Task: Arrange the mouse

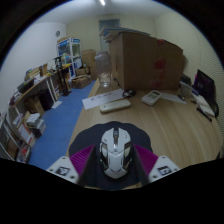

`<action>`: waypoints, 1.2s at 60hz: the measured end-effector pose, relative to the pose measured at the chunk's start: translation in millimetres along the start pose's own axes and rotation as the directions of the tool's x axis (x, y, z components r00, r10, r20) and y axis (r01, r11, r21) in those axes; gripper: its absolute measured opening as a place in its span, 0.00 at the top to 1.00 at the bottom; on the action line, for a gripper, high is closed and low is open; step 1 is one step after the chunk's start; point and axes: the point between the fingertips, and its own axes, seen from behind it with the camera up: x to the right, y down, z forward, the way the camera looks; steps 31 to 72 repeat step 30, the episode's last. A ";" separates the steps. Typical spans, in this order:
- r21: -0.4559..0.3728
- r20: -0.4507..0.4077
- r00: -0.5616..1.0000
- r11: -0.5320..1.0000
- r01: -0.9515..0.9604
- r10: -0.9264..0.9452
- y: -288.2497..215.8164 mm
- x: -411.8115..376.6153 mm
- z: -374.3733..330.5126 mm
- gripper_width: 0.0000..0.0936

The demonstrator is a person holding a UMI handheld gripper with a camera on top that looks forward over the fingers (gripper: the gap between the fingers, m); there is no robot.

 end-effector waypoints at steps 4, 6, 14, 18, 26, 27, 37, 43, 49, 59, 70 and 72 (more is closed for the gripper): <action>0.002 0.025 0.999 1.000 -0.028 0.028 -6.0 -4.2 -16.9 0.11; 0.001 0.030 0.999 0.999 -0.035 0.035 -7.6 -4.7 -27.7 0.11; 0.034 0.082 0.996 0.998 -0.047 0.044 -11.1 -13.3 -99.0 0.10; 0.034 0.079 0.996 0.998 -0.052 0.050 -3.0 -11.8 -135.9 0.10; 0.020 0.082 0.992 0.995 -0.099 0.097 17.6 -11.0 -196.4 0.10; 0.017 0.083 0.991 0.994 -0.109 0.107 20.4 -11.3 -201.7 0.10; 0.007 0.086 0.988 0.991 -0.132 0.131 28.5 -13.4 -213.9 0.10; 0.007 0.086 0.988 0.991 -0.132 0.131 28.5 -13.4 -213.9 0.10; 0.007 0.086 0.988 0.991 -0.132 0.131 28.5 -13.4 -213.9 0.10; 0.007 0.086 0.988 0.991 -0.132 0.131 28.5 -13.4 -213.9 0.10; 0.007 0.086 0.988 0.991 -0.132 0.131 28.5 -13.4 -213.9 0.10; 0.007 0.086 0.988 0.991 -0.132 0.131 28.5 -13.4 -213.9 0.10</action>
